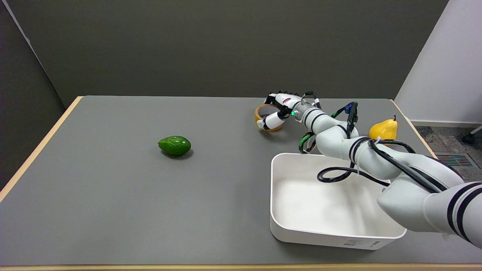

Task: Pick up yellow tape.

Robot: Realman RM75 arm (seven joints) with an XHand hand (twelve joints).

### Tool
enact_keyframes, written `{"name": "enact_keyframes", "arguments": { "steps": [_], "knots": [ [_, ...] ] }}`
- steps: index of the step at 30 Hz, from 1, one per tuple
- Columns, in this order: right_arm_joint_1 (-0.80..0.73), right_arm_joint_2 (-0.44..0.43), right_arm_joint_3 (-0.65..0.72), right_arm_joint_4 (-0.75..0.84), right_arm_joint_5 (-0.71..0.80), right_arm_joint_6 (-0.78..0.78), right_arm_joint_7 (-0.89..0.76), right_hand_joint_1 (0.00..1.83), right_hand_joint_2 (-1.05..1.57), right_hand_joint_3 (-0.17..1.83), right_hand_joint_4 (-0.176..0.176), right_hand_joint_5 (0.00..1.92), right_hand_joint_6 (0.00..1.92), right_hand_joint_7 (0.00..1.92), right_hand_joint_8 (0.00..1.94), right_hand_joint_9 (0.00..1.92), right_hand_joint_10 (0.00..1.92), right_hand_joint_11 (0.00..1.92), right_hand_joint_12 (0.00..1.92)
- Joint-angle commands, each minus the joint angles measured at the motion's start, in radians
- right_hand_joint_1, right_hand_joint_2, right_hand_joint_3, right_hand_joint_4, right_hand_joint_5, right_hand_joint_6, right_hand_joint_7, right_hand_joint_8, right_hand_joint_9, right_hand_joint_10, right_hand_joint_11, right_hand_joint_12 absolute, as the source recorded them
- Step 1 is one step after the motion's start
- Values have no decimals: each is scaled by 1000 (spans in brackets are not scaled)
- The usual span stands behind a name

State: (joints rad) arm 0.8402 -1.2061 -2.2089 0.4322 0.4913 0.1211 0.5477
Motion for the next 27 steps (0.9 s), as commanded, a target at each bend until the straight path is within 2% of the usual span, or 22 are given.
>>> {"name": "enact_keyframes", "arguments": {
  "steps": [1, 4, 7, 10, 16, 21, 23, 27],
  "knots": [
    [-34, 13, 45, 92, 1, 62, -2, 1136, 1358, -20, -176, 541, 1613, 582, 1646, 700, 1268, 226, 1921],
    [-60, 31, 102, 162, 1, 84, -2, 1140, 1318, 44, -176, 556, 1598, 612, 1615, 708, 1303, 285, 1921],
    [-108, 66, 164, 298, 1, 120, -14, 1147, 1289, 85, -176, 575, 1571, 623, 1598, 725, 1346, 354, 1921],
    [-161, 108, 227, 450, 1, 155, -43, 1117, 1315, 46, -108, 472, 1612, 743, 1571, 741, 1371, 387, 1921],
    [-327, 172, 368, 713, 1, 213, -83, 1118, 1314, 48, -110, 472, 1613, 740, 1576, 767, 1377, 476, 1921],
    [-500, 205, 511, 917, 8, 282, -163, 1154, 1195, 204, -105, 540, 1542, 804, 1473, 750, 1369, 500, 1921],
    [-616, 213, 589, 997, 86, 330, -180, 1163, 1170, 238, -107, 553, 1531, 817, 1453, 762, 1365, 530, 1921],
    [-797, 231, 662, 1082, 243, 447, -180, 1182, 1113, 311, -123, 581, 1506, 860, 1397, 830, 1326, 683, 1921]
  ]
}}
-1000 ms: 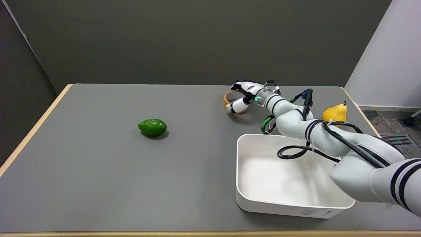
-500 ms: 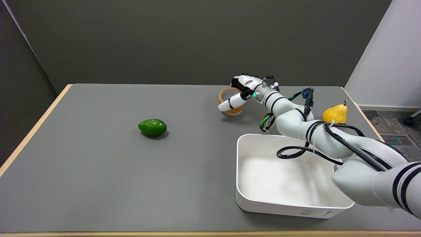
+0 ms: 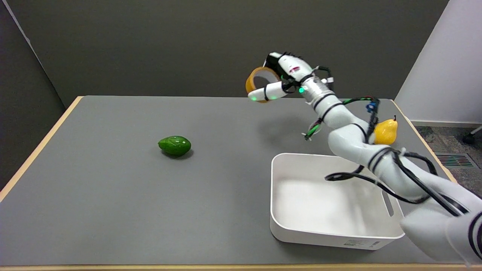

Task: Pick up yellow tape.

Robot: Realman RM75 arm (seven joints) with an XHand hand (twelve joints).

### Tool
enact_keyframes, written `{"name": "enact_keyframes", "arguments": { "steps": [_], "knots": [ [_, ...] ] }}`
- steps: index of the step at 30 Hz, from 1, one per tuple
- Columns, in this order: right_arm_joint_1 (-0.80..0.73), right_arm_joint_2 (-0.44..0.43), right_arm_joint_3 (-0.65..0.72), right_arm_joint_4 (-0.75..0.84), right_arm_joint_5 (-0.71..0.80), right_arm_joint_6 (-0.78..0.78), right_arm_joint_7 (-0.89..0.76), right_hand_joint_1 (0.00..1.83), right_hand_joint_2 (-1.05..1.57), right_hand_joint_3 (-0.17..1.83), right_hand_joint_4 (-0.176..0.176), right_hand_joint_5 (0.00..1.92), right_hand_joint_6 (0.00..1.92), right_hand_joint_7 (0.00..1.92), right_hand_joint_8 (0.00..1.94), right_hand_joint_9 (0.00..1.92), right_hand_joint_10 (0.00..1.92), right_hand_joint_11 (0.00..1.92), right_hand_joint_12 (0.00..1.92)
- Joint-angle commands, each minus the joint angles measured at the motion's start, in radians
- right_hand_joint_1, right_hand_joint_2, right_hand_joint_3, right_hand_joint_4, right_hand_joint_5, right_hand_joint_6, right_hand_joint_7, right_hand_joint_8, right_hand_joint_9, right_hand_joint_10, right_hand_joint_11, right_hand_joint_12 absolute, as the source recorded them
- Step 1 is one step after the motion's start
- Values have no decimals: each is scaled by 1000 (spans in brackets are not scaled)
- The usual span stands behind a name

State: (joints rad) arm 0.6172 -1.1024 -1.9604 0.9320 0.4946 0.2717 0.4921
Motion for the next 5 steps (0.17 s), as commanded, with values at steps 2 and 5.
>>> {"name": "enact_keyframes", "arguments": {
  "steps": [2, 5],
  "knots": [
    [-663, 145, 429, 607, 293, 387, -124, 1186, 1088, 348, -120, 595, 1499, 872, 1382, 840, 1338, 712, 1921],
    [-801, 178, 455, 635, 312, 538, -124, 1192, 1026, 452, -119, 619, 1494, 897, 1364, 824, 1412, 747, 1921]
  ]
}}
